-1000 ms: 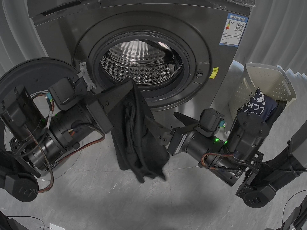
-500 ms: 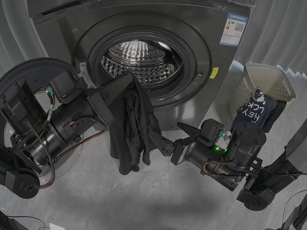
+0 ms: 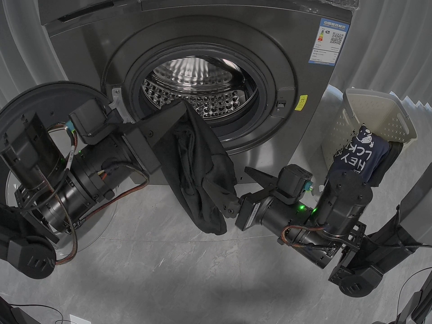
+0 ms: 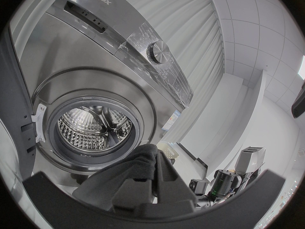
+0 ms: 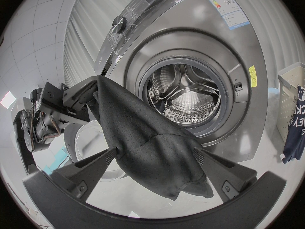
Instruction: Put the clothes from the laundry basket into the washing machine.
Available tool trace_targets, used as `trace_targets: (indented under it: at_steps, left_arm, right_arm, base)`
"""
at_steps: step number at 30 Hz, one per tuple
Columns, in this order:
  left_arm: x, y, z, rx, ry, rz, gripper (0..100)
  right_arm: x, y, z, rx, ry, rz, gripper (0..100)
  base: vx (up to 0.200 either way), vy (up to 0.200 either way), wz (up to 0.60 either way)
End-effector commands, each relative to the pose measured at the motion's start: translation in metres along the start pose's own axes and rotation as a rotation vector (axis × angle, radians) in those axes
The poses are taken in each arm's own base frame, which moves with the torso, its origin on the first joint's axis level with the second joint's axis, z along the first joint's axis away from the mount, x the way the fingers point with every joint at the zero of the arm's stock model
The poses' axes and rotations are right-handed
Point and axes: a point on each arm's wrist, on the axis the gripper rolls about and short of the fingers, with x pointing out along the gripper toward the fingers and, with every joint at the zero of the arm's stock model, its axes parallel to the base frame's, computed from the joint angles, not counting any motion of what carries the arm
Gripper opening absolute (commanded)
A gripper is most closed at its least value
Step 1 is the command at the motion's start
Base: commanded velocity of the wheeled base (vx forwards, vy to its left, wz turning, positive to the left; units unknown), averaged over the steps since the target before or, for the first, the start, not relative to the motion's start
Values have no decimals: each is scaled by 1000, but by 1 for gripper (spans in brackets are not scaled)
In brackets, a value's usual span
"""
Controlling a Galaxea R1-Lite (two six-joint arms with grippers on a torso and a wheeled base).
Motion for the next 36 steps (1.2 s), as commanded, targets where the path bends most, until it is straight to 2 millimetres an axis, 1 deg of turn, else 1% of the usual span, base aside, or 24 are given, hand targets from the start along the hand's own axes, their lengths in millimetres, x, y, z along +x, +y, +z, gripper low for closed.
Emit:
trace_targets:
  at_steps: [1,3,8,11,13,16,17,18,19,20,22,23,24,26,29,33,36]
  left_arm:
    - [3,3,-2,0,3,6,0]
    - [5,4,-4,-1,9,8,0]
    - [5,4,-5,-2,12,8,0]
    - [5,4,-5,-1,13,10,0]
    - [4,4,-5,-1,12,9,0]
    - [3,2,-3,0,5,6,0]
    - [3,2,-3,0,5,6,0]
    - [2,2,-2,0,5,6,0]
    - [2,2,-2,0,5,6,0]
    - [1,2,-2,0,4,5,0]
    - [0,2,-2,0,5,6,0]
    - [0,2,-3,-1,7,6,0]
    - [0,2,-3,-1,7,6,0]
    - [-1,2,-2,0,4,5,0]
    - [-1,1,-1,0,1,3,0]
    - [-1,1,-1,0,1,3,0]
    - [-1,1,-1,0,1,3,0]
  right_arm:
    - [-7,2,0,-17,10,8,100]
    - [-9,4,4,-20,1,13,100]
    - [-7,13,5,-14,-5,53,100]
    - [-4,18,5,-10,-14,81,100]
    - [2,18,6,-11,-26,77,100]
    - [18,12,-2,-16,-23,59,100]
    - [20,11,-3,-17,-23,56,100]
    - [25,6,-6,-20,-21,40,100]
    - [25,6,-6,-20,-21,40,100]
    - [30,-5,-9,-24,-24,13,100]
    - [32,-8,-10,-27,-25,2,100]
    - [36,-16,-10,-41,-32,-17,100]
    - [36,-18,-9,-43,-35,-21,100]
    - [37,-30,-8,-55,-37,-56,100]
    - [36,-40,-8,-67,-36,-83,100]
    - [34,-45,-6,-76,-50,-94,100]
    - [32,-44,-14,-88,-33,-89,100]
  base:
    - [0,0,0]
    - [0,0,0]
    - [0,0,0]
    - [0,0,0]
    - [0,0,0]
    - [0,0,0]
    - [0,0,0]
    - [0,0,0]
    - [0,0,0]
    - [0,0,0]
    - [0,0,0]
    - [0,0,0]
    - [0,0,0]
    - [0,0,0]
    - [0,0,0]
    - [0,0,0]
    - [0,0,0]
